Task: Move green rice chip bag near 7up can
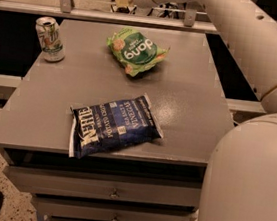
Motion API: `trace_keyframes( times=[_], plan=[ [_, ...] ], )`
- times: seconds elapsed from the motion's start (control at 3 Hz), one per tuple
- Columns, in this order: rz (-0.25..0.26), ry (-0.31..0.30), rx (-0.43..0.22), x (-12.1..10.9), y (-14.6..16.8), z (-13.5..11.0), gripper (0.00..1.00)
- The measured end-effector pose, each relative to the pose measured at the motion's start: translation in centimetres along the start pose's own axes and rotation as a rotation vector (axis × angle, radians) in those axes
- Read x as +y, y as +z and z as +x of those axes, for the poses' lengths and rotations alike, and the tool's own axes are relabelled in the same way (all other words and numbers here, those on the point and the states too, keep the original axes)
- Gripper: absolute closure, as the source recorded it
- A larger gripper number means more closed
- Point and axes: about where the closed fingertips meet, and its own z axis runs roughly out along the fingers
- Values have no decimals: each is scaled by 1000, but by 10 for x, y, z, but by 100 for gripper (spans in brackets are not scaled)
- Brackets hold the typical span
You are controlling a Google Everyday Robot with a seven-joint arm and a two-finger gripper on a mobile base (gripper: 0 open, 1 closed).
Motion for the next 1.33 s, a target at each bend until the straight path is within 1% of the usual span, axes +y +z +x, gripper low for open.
trace_keyframes(
  times=[0.33, 0.67, 1.0, 1.33],
  plan=[
    [34, 22, -8, -8, -11, 16, 60],
    [76, 41, -10, -24, -26, 47, 36],
    [90, 57, 0, -32, -34, 76, 13],
    [89, 67, 7, -41, -38, 98, 0]
  ],
)
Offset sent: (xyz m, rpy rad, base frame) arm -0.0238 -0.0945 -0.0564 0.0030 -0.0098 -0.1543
